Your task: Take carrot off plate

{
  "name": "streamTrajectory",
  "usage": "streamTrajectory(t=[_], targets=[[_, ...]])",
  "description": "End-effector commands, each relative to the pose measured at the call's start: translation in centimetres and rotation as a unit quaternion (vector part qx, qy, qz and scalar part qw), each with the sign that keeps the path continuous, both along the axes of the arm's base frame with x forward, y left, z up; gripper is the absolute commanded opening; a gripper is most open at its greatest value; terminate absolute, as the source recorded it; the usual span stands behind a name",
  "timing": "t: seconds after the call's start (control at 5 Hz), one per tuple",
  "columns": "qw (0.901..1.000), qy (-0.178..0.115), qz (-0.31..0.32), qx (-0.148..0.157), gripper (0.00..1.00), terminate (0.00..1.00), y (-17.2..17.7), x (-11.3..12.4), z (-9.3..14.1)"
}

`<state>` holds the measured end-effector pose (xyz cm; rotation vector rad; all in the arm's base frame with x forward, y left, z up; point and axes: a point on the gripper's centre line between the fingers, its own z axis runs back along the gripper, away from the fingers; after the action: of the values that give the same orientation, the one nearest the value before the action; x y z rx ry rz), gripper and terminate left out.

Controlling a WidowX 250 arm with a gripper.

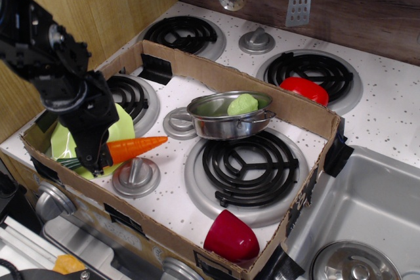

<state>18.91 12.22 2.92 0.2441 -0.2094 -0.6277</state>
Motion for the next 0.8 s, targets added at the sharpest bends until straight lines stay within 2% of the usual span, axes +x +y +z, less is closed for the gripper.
streamTrajectory(t=[0.0,0.4,0.6], targets=[[0.9998,-0.021,-0.008,-0.001,1.00,0.00,1.5,-0.4,-1.6],[0.9992,-0.036,-0.013,-0.012,1.00,0.00,1.7,0.4,-2.0],[0.9992,-0.032,-0.020,-0.013,0.00,0.00,1.6,0.7,-1.4]])
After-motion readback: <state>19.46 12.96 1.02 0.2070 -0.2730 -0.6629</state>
